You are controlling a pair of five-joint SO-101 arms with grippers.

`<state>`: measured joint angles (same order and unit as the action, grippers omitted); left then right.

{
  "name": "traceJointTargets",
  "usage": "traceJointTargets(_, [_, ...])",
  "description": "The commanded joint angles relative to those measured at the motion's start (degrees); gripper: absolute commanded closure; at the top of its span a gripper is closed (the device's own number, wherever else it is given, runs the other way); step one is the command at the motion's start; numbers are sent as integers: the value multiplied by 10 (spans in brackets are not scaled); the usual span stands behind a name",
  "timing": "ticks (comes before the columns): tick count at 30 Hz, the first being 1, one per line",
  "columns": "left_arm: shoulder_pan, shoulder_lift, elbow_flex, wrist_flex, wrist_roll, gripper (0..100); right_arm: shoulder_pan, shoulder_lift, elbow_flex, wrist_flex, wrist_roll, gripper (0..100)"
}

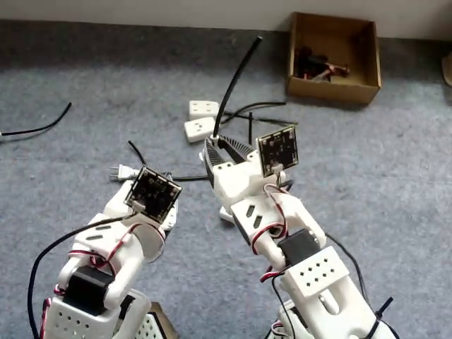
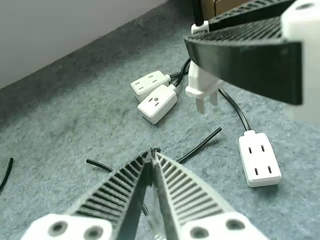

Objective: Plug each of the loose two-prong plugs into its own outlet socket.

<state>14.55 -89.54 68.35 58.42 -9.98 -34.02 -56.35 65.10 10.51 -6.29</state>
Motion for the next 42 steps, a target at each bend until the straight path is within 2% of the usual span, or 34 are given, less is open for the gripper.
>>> traceJointTargets(1, [4,-61,23,-17,5,993,-19,-16,-5,-21,-4,993])
traceJointTargets(7, [3,-123,72,-30,9,993,-62,-16,-6,-21,-4,993])
traceJointTargets(21, [4,-150,90,-35,107,993,-94,-16,-9,-21,-4,993])
traceJointTargets(31, [9,-152,90,-40,108,993,-104,-15,-32,-22,-4,993])
traceJointTargets(36, [9,-152,90,-41,108,993,-109,-16,-27,-84,52,993])
traceJointTargets(42, [25,-152,95,-60,108,993,-123,-15,-26,-93,55,993])
